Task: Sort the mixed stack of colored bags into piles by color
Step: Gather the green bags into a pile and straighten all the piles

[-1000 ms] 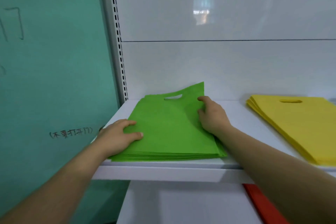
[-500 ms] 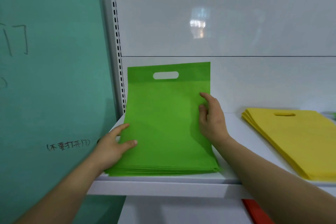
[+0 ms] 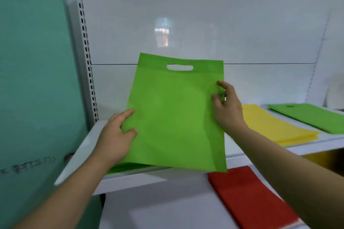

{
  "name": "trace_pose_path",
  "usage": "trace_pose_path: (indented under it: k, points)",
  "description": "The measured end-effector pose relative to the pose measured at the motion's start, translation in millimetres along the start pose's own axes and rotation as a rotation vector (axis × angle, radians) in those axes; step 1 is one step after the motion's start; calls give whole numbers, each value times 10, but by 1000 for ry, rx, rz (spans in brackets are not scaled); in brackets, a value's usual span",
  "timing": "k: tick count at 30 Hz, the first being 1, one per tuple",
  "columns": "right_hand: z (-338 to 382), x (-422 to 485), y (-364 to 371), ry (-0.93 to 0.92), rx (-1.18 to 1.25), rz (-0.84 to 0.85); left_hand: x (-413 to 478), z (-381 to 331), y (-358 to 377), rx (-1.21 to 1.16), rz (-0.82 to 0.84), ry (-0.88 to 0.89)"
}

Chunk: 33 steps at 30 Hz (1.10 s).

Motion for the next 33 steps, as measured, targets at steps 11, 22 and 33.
trace_pose_path:
  k: [11,22,33]
  points:
    - [-619,-415,-2363,207,-316,-173,-537,-1190,1822,-78,338,204]
    - [-1321,-789,-5226,356,-503,-378,-1508,-2902,4046,-193,584,311]
    - [-2057,-827,-6745,461,-552,-436,-2091,-3816,5520,-227,707,344]
Point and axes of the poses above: each hand's wrist, its own x-axis towards the middle knuckle, its own y-axis out of the palm, z = x × y, the point moved 8 cm from there along x, towards the middle knuckle, and after that the axes turned 3 degrees about -y, right-handed, at the moved point
